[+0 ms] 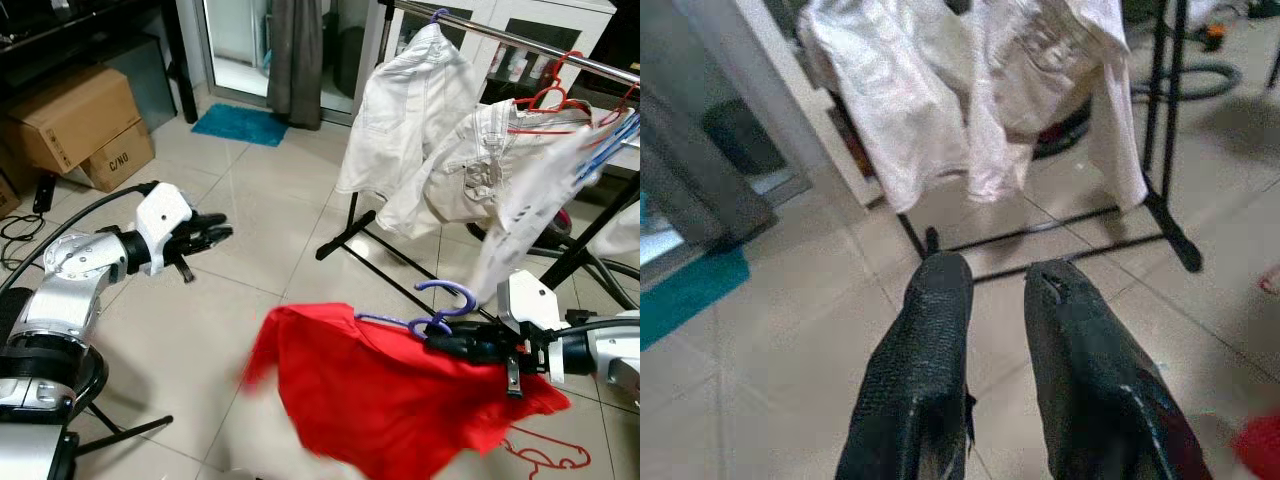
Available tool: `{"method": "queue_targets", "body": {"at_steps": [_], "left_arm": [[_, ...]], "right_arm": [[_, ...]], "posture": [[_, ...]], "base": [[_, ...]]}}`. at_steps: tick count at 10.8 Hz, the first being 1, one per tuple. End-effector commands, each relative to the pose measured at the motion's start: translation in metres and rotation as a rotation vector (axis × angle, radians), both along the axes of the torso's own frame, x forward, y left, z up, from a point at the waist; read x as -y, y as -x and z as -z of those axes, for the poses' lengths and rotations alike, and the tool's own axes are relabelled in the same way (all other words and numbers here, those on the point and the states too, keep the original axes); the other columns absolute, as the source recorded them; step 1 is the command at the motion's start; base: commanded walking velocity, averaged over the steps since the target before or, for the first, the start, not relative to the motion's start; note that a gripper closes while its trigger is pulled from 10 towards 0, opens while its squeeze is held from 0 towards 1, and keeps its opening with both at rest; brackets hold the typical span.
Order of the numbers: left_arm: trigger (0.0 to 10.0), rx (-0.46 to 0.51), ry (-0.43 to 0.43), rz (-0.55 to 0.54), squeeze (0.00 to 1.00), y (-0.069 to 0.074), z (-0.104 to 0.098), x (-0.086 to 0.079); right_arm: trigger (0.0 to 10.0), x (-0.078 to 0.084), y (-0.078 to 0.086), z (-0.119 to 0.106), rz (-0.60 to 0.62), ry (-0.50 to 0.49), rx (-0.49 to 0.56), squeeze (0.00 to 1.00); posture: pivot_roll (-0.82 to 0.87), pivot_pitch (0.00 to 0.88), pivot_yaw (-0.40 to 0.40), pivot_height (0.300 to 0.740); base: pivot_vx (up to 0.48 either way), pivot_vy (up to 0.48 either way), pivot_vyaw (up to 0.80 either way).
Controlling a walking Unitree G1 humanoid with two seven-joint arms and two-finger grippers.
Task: Hang hanger
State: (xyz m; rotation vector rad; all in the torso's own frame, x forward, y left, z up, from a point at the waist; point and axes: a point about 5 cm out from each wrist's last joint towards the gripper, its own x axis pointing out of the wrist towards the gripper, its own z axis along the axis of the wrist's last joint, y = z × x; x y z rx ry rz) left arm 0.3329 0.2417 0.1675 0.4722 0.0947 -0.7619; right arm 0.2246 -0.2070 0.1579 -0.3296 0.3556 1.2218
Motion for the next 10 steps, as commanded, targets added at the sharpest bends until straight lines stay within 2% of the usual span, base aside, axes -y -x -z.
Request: {"method": "queue_targets", "body": {"at_steps": [1,2,3,4,5,7,8,9,10], "left_arm": [[10.0,0.048,0.042,-0.005,1.00,-0.003,-0.010,0.002],[10.0,0.048,0.097,0.017,0.00,0.000,-0.011,0.006],[10.0,0.042,0.120,0.019,0.00,0.002,-0.009,0.008],[10.0,0.035,0.152,-0.027,0.00,0.006,-0.002,0.009],[10.0,0.018,0.160,-0.090,0.00,0.013,0.005,0.014],[10.0,0.008,0.205,-0.173,0.00,0.021,0.011,0.024],[10.0,0.005,0.250,-0.203,0.00,0.026,0.014,0.032],[10.0,-0.020,0.282,-0.241,0.00,0.038,0.023,0.054],[10.0,-0.036,0.291,-0.268,0.00,0.040,0.025,0.057]], "right_arm": [[0.0,0.003,-0.001,-0.009,0.007,0.011,0.030,0.00],[0.0,0.005,-0.005,-0.005,0.057,0.044,0.029,0.00],[0.0,0.008,-0.010,-0.001,0.125,0.078,0.038,0.00],[0.0,0.012,-0.018,0.010,0.282,0.093,0.023,0.00],[0.0,0.012,-0.021,0.020,0.418,0.040,-0.018,0.00],[0.0,0.006,-0.023,0.030,0.562,-0.028,-0.076,0.00],[0.0,0.000,-0.025,0.034,0.617,-0.079,-0.109,0.00],[0.0,-0.009,-0.027,0.037,0.714,-0.144,-0.126,0.00],[0.0,-0.011,-0.027,0.037,0.726,-0.151,-0.127,0.00]], "posture": [[0.00,0.027,-0.023,0.740],[0.00,0.031,-0.021,0.740],[0.00,0.033,-0.019,0.740],[0.00,0.039,-0.017,0.740],[0.01,0.045,-0.018,0.740],[0.02,0.051,-0.021,0.740],[0.02,0.052,-0.021,0.740],[0.02,0.053,-0.025,0.740],[0.02,0.053,-0.025,0.740]], "base": [[0.000,0.000,0.00],[0.000,0.000,0.00],[0.000,0.000,0.00],[0.000,0.000,0.00],[0.000,0.000,0.00],[0.000,0.000,0.00],[0.000,0.000,0.00],[0.000,0.000,0.00],[0.000,0.000,0.00]]}}
